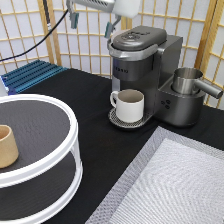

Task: Make coffee

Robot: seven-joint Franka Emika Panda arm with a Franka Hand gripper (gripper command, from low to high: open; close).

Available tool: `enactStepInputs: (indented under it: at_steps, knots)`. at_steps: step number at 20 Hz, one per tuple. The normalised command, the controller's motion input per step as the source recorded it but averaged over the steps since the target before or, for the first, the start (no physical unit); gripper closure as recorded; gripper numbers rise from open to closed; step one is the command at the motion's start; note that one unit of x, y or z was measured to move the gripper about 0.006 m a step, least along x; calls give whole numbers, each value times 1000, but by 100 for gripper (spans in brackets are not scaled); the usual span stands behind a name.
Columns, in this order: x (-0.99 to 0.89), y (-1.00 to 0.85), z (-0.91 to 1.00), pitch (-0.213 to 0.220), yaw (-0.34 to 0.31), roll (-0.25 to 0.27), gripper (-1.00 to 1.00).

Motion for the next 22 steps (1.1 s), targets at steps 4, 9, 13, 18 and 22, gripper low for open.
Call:
enactStepInputs:
  at_steps: [4, 9, 13, 18, 22]
  knots:
    - [171, 221, 636, 46, 219, 219, -100]
    - [202, 338, 407, 7, 166, 237, -100]
    - [450, 367, 234, 0, 117, 228, -100]
    - [723, 504, 53, -68, 33, 90, -100]
    - [811, 514, 49, -132, 0, 5, -100]
